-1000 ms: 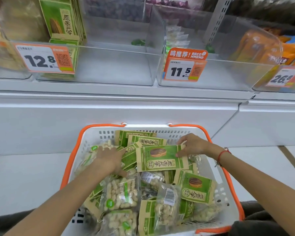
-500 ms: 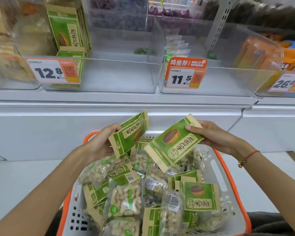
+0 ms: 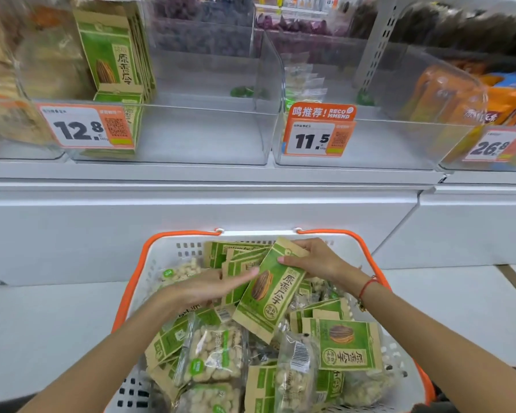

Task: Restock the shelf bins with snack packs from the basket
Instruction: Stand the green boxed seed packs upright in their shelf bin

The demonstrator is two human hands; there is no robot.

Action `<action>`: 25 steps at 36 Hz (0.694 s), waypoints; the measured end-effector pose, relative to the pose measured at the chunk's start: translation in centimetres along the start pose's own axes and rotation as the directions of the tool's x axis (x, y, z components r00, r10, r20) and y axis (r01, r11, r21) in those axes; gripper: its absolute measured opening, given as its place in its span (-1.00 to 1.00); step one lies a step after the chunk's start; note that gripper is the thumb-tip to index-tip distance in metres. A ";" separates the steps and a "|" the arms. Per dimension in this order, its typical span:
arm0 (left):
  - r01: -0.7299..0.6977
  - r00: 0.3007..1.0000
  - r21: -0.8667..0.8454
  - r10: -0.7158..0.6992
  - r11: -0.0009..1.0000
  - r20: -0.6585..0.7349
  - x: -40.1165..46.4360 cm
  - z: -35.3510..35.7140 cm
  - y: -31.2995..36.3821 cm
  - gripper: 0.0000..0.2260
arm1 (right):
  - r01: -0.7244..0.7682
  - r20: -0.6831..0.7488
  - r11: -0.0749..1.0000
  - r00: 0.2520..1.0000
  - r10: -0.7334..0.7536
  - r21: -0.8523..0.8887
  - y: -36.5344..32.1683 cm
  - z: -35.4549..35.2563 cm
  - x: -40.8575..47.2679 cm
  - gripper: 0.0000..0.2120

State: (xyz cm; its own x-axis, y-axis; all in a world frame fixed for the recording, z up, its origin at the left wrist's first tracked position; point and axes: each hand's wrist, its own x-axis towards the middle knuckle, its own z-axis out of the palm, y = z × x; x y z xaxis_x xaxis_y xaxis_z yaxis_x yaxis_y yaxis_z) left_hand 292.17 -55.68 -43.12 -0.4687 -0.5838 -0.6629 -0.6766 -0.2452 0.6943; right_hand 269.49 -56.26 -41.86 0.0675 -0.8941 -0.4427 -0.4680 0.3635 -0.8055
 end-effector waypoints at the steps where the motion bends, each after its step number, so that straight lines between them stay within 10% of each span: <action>1: -0.026 0.998 0.037 0.028 0.999 -0.050 0.3 0.1 -0.3 -0.25 | -0.009 -0.013 1.000 1.000 0.009 0.004 -0.1 0.0 0.2 -0.76; 4: -0.096 0.953 0.002 0.093 0.995 -0.288 1.4 0.1 -1.2 -0.73 | -0.064 0.065 0.998 0.996 0.064 0.001 -0.5 -0.7 0.7 -0.72; 8: -0.204 0.890 -0.213 0.091 0.956 -0.446 1.4 -1.4 -1.4 -0.88 | -0.097 0.142 0.994 0.984 0.103 -0.048 -1.3 -2.0 0.8 -0.49; 12: -0.284 0.792 -0.247 0.082 0.926 -0.606 1.1 -3.5 -1.7 -0.77 | 0.041 0.063 0.999 0.997 -0.040 -0.019 -1.7 -2.9 1.1 -0.68; 19: -0.085 0.905 -0.238 -0.025 0.968 -0.424 2.8 -2.4 -1.0 -0.86 | 0.127 0.075 0.924 0.991 -0.107 -0.362 -2.3 -0.3 4.0 -0.86; 25: 0.006 0.890 0.068 0.026 0.998 -0.455 5.2 -2.2 -1.5 -0.80 | 0.028 0.210 0.913 0.976 0.064 -0.408 -1.4 2.5 5.0 -0.53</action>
State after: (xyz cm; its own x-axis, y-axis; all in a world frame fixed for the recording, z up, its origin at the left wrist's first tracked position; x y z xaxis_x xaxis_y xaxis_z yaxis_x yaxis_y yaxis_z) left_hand 292.01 -60.00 -47.02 -0.1761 -0.8781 -0.4449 -0.7164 -0.1956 0.6697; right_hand 272.65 -60.58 -43.93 0.2210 -0.7938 -0.5666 -0.7846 0.2003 -0.5868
